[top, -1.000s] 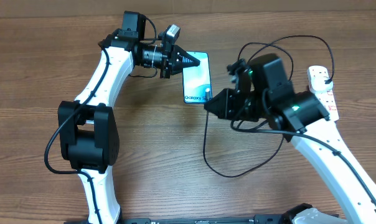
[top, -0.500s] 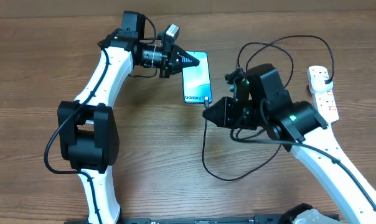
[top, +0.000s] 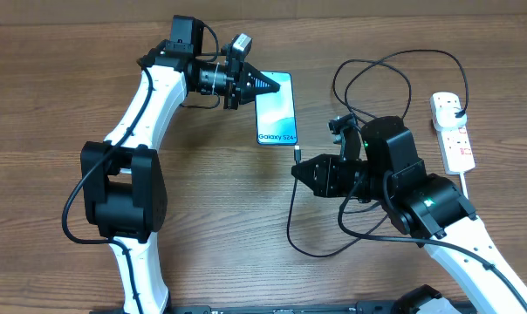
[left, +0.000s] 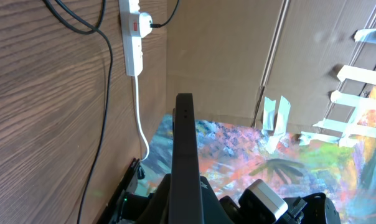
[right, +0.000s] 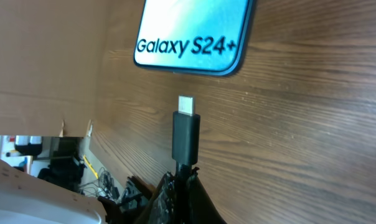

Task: Plug charger to phone and switch on socket
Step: 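Move the held plug up under the phone's bottom port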

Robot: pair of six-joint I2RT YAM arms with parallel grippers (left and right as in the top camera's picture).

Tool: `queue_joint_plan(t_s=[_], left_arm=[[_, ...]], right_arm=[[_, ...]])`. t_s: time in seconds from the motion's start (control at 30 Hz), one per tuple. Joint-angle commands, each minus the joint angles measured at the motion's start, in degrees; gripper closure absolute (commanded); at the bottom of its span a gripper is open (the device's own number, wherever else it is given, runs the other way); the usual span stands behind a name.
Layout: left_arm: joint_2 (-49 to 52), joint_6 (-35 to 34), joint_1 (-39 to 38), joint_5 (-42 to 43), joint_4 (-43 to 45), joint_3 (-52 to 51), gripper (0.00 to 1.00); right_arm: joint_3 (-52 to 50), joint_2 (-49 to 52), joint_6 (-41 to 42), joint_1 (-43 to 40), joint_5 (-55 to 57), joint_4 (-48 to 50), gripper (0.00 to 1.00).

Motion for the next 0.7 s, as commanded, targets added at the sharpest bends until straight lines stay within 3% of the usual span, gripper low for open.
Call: queue_joint_plan(t_s=[0.0, 0.67], left_arm=[[0.0, 1.1, -0.6, 3.3, 0.2, 0.9, 0.96], [0.0, 1.1, -1.2, 1.4, 0.2, 0.9, 0.96]], right_arm=[[-0.8, 1.7, 1.1, 0.3, -2.0, 1.7, 0.96], [-0.8, 9.4, 2.1, 0.3, -5.8, 7.1, 0.96]])
